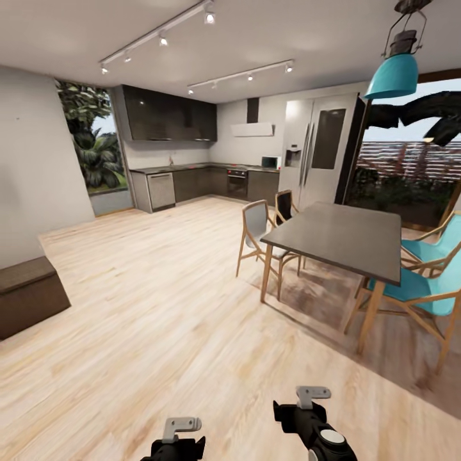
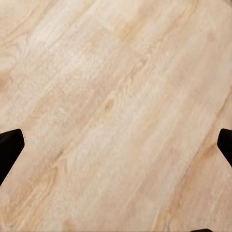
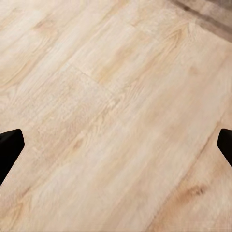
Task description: Turn on the radio receiver that's on the table in the living room.
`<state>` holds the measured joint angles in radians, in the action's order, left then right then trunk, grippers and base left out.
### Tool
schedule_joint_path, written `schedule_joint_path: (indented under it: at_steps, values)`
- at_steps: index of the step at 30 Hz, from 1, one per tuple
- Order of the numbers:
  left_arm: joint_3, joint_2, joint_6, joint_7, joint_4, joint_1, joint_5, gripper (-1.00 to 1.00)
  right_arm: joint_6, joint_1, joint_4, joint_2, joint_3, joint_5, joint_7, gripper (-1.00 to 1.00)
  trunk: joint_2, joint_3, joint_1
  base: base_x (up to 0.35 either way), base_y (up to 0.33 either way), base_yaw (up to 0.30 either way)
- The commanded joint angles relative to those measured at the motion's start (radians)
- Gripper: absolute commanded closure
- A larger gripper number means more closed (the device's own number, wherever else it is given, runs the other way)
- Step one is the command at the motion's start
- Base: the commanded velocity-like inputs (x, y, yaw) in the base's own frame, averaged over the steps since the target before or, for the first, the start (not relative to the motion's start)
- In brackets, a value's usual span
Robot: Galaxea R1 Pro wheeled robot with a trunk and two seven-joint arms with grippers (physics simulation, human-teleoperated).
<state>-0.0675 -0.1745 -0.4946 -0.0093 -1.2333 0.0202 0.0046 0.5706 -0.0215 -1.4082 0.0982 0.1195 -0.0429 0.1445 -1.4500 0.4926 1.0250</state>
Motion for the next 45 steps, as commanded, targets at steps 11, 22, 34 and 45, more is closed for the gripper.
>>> schedule_joint_path:
  at_steps: [11,22,34,45]
  values:
    - [0.0,0.0,-0.001,0.0,-0.001,0.0,0.0,-1.0,0.0,0.0,0.0,0.0,-0.004,0.0,0.0,-1.0,0.0,0.004,0.0,0.057,-0.044,0.3]
    - [0.0,0.0,-0.001,0.0,-0.002,0.0,0.0,-1.0,0.0,0.0,0.0,0.0,-0.004,0.0,0.0,-1.0,0.0,0.008,0.0,0.0,0.0,0.3]
    - [0.0,0.0,-0.001,0.0,-0.002,0.0,0.0,-1.0,0.0,0.0,0.0,0.0,-0.004,0.0,0.0,-1.0,0.0,0.012,0.0,0.0,0.0,0.3]
    - [0.0,0.0,-0.001,0.0,-0.002,0.0,0.0,-1.0,0.001,0.0,0.0,0.0,-0.004,0.0,0.0,-1.0,0.0,0.015,0.0,0.0,0.0,0.3]
